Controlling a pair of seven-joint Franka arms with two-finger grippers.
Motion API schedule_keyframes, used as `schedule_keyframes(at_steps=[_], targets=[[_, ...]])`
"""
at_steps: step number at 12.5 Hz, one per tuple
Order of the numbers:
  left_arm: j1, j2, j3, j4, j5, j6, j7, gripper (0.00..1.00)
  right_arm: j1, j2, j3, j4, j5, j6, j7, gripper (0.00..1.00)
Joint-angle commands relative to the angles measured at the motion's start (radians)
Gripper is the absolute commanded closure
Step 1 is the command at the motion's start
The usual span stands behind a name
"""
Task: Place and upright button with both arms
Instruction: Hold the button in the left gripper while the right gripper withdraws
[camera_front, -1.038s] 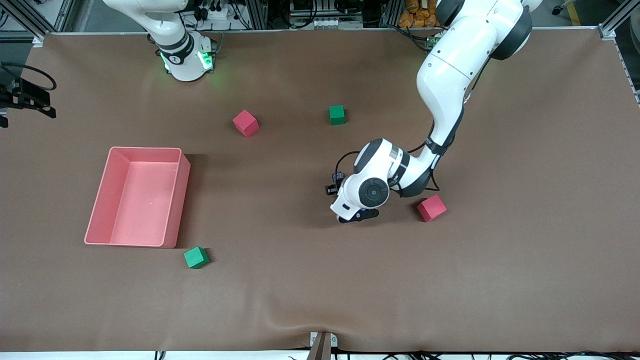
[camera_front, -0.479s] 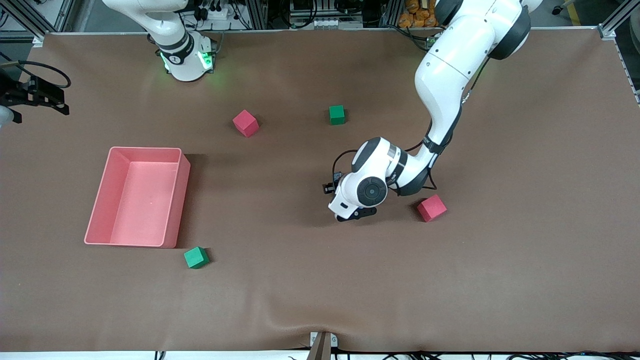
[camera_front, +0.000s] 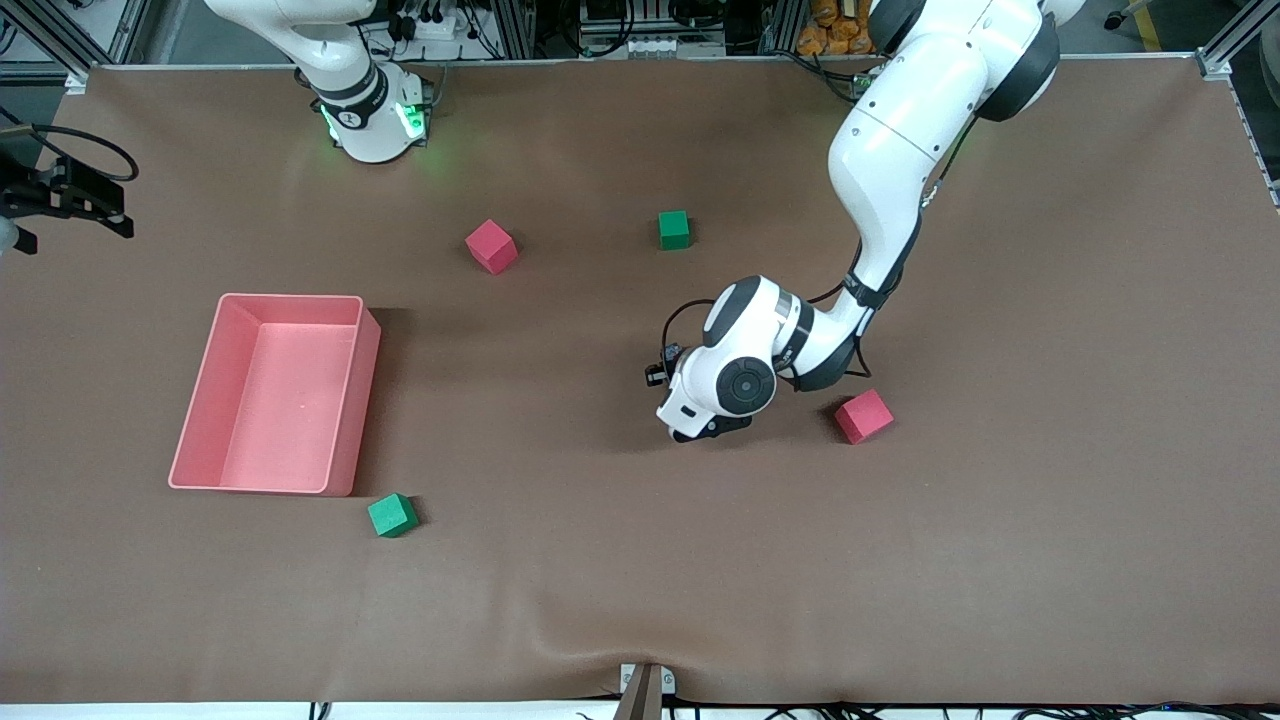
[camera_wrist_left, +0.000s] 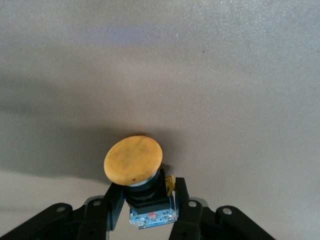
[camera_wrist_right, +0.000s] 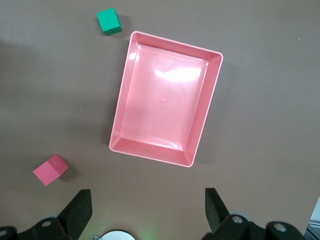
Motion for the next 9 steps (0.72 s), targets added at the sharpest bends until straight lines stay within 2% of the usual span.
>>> schedule_keyframes(at_steps=[1,4,7,9], targets=[[-0.01,0.012,0.009,0.015,-0.022,0.017,-0.018,0.71,0.024,-0.027,0.0,-0.022,0.013,0.011,0.099,0.0],[-0.008,0.0,0.009,0.016,-0.021,0.017,-0.039,0.96,0.049,-0.022,-0.001,-0.022,0.016,0.016,0.156,0.0],[-0.014,-0.042,0.005,0.019,-0.01,0.017,-0.137,1.0,0.037,-0.018,-0.007,-0.02,0.129,0.017,0.156,0.0],[-0.037,-0.078,0.013,0.021,-0.002,0.035,-0.191,1.0,0.038,-0.018,-0.007,-0.02,0.131,0.007,0.156,0.0]])
